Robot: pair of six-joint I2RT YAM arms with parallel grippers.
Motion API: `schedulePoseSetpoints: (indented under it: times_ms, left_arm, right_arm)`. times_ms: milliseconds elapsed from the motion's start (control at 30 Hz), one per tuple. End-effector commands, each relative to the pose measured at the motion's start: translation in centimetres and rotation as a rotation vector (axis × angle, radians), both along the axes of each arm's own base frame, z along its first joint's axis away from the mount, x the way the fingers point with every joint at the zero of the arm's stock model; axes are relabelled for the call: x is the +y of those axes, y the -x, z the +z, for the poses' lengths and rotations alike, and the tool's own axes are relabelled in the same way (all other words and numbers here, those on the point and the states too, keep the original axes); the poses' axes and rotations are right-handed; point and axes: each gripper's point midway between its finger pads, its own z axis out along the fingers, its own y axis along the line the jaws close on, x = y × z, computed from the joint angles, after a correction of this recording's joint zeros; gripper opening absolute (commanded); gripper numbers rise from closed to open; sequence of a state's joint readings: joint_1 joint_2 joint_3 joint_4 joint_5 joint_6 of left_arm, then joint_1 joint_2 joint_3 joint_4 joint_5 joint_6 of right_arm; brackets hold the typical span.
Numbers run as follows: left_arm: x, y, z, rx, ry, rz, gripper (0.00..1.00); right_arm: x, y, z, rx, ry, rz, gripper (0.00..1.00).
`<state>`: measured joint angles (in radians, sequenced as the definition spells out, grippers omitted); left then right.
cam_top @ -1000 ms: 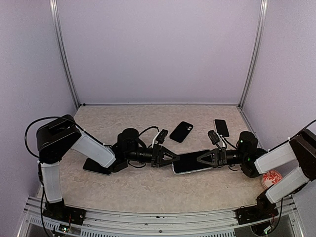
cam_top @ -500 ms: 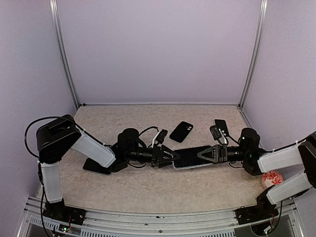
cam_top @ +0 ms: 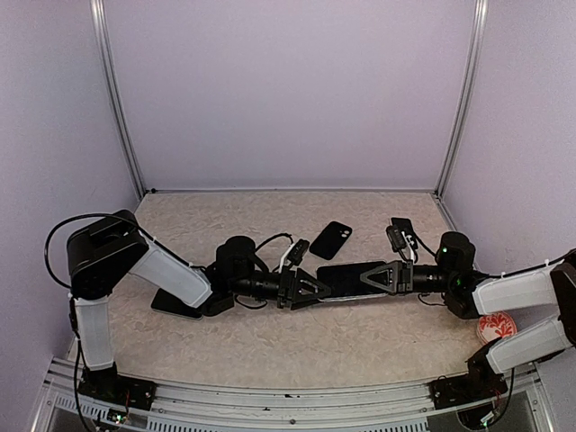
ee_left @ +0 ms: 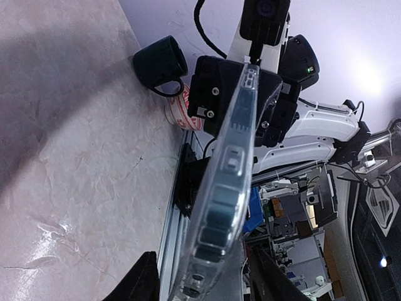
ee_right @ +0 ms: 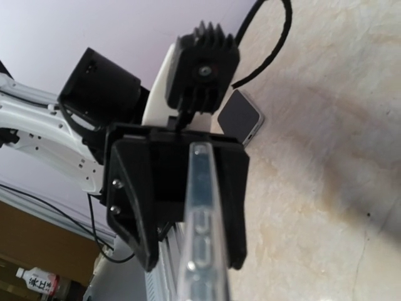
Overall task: Put the phone into the phone case
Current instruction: Press the phone case against the phone.
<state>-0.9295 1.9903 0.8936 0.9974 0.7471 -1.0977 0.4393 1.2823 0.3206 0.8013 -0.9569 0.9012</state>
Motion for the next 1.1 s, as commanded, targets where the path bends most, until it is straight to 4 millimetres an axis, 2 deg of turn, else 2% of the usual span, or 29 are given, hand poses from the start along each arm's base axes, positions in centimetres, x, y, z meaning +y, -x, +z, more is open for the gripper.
schedulePoseSetpoints:
  times_ms: [0,333,433,533,600,733,767,1067]
  left_arm:
    - [-0.4,0.5,1.9,-0.041,0.059,-0.025,0.45]
    - [-0.7,0.4,1.4,-0.013,0.066,-0.028,0.11]
    - [-0.7,0.3,1.3,-0.003,0.070,-0.027,0.05]
    - [-0.8,0.2,1.2,0.001,0.073,-0.028,0.04]
    - [-0.9,0.2,1.2,0.000,0.074,-0.030,0.06]
    - [-1.0,0.1,1.5,-0.008,0.078,-0.030,0.28]
    - [-1.0,0.0,1.5,-0.009,0.077,-0.030,0.31]
    - [-0.8,0.3,2.0,-0.030,0.087,-0.036,0.41]
  right_arm:
    - [0.0,-0.4,1.5,-0.074,-0.021,-0.012,0.00]
    - [-0.3,-0.8,0.2,-0.084,0.032,-0.046,0.00]
    - [-0.4,-0.9,0.0,-0.095,0.048,-0.057,0.00]
    - [-0.5,-1.0,-0.2,-0.101,0.059,-0.063,0.00]
    - [-0.5,-1.0,-0.2,-0.103,0.061,-0.062,0.00]
    - [-0.4,-0.6,0.2,-0.108,0.047,-0.044,0.00]
    - [-0.4,-0.5,0.3,-0.108,0.042,-0.038,0.00]
    - [0.1,0.7,0.6,-0.083,-0.014,0.044,0.00]
